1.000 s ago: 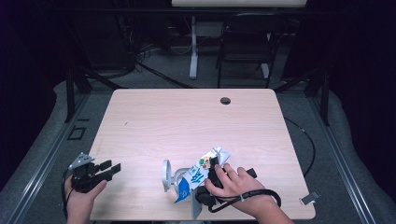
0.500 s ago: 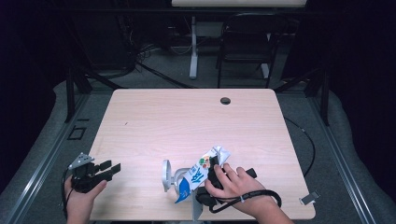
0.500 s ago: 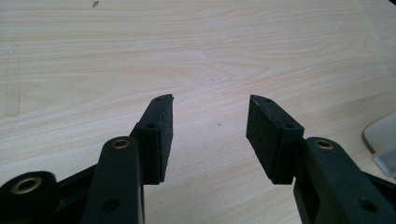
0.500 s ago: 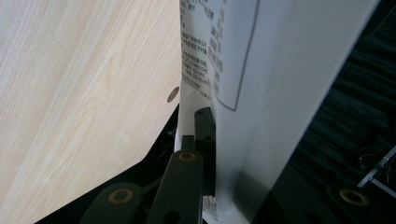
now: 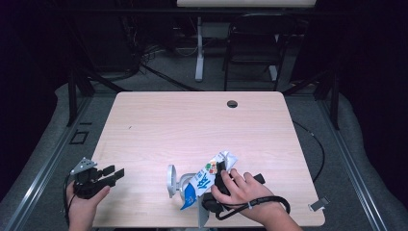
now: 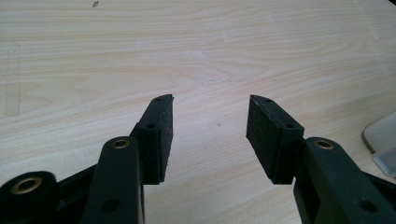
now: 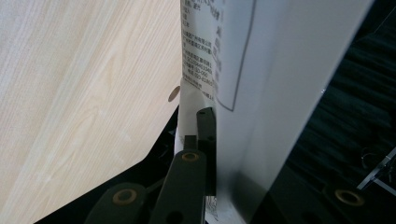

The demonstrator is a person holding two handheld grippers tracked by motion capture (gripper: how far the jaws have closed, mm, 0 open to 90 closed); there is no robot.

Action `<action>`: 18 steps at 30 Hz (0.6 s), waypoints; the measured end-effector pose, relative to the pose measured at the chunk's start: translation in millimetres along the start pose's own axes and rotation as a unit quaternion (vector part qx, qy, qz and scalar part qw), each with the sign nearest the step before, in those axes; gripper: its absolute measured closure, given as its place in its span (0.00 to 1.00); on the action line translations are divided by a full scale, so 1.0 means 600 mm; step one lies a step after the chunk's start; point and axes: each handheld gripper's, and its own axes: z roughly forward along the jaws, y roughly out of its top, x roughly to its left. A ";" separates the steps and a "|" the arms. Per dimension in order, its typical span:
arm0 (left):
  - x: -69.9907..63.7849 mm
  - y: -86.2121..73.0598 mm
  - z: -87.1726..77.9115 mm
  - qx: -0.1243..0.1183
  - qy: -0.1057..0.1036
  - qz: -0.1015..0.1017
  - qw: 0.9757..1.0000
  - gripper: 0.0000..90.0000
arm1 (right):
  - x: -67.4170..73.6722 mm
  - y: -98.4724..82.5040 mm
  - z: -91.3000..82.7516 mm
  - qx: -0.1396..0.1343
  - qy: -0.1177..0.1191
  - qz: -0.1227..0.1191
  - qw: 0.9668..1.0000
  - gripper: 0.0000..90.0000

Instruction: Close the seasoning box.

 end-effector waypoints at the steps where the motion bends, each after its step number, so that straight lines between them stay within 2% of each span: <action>1: 0.000 0.000 0.000 0.000 0.000 0.000 1.000 0.57 | 0.000 0.000 0.000 0.000 0.000 0.000 1.000 0.99; 4: 0.000 0.000 0.000 0.000 0.000 0.000 1.000 0.57 | 0.001 -0.001 0.000 -0.001 0.003 0.002 1.000 1.00; 5: 0.000 0.000 0.000 0.001 0.000 0.000 1.000 0.57 | 0.003 -0.002 0.003 -0.015 0.006 0.016 1.000 1.00; 8: 0.000 0.000 0.000 0.003 -0.001 0.000 1.000 0.57 | 0.003 -0.003 0.003 -0.019 0.005 0.019 1.000 1.00; 13: 0.000 -0.001 0.001 0.002 0.000 0.000 1.000 0.57 | 0.004 -0.005 0.000 -0.017 0.004 0.026 1.000 1.00; 18: 0.000 -0.001 0.002 0.005 0.000 0.000 1.000 0.57 | 0.006 -0.009 -0.003 -0.017 0.010 0.046 0.999 1.00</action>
